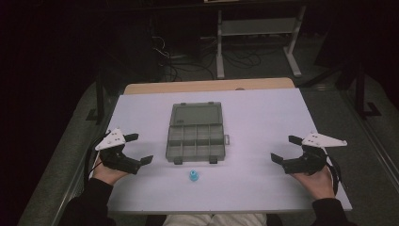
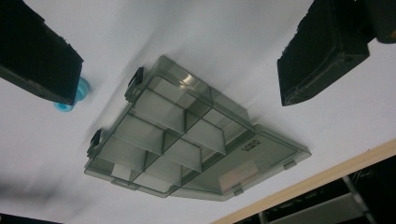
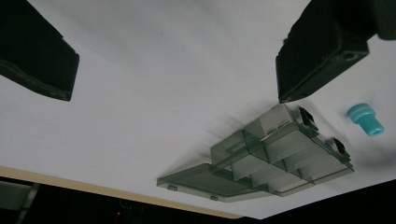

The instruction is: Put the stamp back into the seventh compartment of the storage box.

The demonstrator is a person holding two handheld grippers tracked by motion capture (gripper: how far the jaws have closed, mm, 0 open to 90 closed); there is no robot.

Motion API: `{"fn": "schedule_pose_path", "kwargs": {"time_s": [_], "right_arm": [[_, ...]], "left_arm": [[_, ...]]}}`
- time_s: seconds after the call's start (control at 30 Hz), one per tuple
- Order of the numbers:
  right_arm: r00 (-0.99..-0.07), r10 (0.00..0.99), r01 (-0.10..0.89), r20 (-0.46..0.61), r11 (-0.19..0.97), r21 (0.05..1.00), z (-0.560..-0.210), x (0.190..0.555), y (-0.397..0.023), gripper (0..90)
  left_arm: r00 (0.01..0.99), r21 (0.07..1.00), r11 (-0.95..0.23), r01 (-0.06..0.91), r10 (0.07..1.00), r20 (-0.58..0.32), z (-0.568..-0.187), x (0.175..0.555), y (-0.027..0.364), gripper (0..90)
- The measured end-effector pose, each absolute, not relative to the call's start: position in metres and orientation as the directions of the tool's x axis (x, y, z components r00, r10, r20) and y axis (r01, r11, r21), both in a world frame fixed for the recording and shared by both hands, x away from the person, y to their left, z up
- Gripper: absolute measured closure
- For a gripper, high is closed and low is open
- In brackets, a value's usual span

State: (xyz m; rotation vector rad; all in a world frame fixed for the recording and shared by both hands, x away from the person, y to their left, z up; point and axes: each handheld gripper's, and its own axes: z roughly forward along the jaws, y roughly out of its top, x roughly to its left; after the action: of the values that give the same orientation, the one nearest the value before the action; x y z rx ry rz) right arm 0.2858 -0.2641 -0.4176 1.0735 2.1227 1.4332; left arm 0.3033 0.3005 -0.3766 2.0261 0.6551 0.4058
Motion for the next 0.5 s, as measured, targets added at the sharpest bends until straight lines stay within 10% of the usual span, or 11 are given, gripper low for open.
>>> {"fn": "schedule_pose_path", "kwargs": {"time_s": [0.5], "right_arm": [[-0.646, 0.755, 0.389, 0.112, 0.199, 0.900, -0.418, 0.286, -0.263, 0.0]], "left_arm": [[0.831, 0.852, -0.443, 0.280, 0.556, 0.016, -0.375, 0.305, 0.286, 0.0]]}}
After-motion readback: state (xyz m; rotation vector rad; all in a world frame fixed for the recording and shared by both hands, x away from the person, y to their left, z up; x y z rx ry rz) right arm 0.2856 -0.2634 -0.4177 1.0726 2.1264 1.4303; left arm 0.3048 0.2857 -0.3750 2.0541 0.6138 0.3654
